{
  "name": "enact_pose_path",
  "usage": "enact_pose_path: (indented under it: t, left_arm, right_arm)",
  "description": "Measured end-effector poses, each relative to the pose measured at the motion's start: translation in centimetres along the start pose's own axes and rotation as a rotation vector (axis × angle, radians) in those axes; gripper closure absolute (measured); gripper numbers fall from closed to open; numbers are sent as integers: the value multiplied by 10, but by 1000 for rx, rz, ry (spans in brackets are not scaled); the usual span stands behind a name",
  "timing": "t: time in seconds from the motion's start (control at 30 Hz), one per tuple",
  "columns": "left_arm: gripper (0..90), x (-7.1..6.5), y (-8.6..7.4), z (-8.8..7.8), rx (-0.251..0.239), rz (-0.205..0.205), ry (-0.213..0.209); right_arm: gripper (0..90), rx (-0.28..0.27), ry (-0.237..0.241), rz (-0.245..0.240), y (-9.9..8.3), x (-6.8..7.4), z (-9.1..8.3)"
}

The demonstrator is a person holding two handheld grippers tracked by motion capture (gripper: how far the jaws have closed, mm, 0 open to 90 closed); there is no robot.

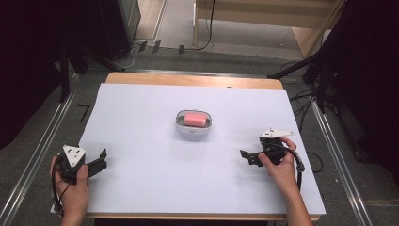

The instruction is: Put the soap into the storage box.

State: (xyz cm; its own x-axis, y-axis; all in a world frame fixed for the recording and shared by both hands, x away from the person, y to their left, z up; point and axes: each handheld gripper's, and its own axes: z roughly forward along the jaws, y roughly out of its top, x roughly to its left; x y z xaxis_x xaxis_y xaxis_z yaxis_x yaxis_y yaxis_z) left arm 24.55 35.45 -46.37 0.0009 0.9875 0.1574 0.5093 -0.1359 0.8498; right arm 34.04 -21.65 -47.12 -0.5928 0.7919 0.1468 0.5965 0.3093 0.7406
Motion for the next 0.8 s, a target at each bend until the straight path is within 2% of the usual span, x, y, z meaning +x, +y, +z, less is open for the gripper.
enact_pose_path:
  t: [0.27, 0.8]
  left_arm:
    - [139, 0, 0, 0, 0, 1, 0]
    - [139, 0, 0, 0, 0, 0, 1]
  right_arm:
    - [0, -6, -11, 9, -13, -4, -8]
    - [0, -42, -46, 75, -47, -23, -36]
